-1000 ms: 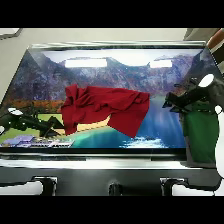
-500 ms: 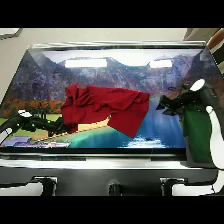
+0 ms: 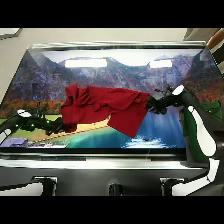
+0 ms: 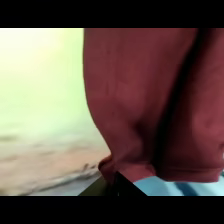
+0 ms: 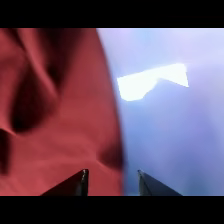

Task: Fold the shirts.

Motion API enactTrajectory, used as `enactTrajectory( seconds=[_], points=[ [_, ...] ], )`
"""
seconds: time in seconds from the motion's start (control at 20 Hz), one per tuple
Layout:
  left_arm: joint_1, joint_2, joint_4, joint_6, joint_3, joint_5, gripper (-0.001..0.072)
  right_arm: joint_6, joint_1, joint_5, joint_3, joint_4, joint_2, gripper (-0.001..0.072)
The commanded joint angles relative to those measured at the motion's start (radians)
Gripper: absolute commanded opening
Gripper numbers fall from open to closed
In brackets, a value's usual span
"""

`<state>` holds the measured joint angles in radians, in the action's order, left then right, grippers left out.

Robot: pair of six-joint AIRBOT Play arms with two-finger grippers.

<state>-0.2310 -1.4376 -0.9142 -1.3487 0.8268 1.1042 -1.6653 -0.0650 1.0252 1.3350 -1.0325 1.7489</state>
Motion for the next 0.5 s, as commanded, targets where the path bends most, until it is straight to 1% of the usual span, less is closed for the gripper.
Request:
enactTrajectory(
  seconds=[0.0,0.05,0.1,0.2,0.3,0.35,0.45],
  points=[
    [0.000,0.024,0.027,0.025,0.003,0.048,0.0026,-0.010,0.008,-0.053,-0.002,0.056,0.051,0.0317],
    [-0.001,0.027,0.026,0.041,0.011,0.056,0.0026,-0.009,0.008,-0.054,-0.002,0.067,0.061,0.0109],
    [-0.005,0.031,0.024,0.047,0.028,0.063,0.0026,0.000,0.007,-0.042,0.000,0.069,0.056,0.0043],
    [-0.025,0.062,0.024,0.071,0.116,0.069,0.0025,0.105,0.005,-0.003,0.027,0.061,0.001,0.0042],
    [-0.047,0.132,0.024,0.076,0.292,0.052,0.0024,0.203,0.005,0.021,0.111,0.027,-0.119,0.0042],
    [-0.056,0.174,0.024,0.077,0.407,0.029,0.0025,0.227,0.005,0.005,0.165,0.002,-0.193,0.0042],
    [-0.075,0.254,0.024,0.073,0.692,-0.034,0.0025,0.245,0.005,-0.110,0.292,-0.067,-0.373,0.0042]
  ],
)
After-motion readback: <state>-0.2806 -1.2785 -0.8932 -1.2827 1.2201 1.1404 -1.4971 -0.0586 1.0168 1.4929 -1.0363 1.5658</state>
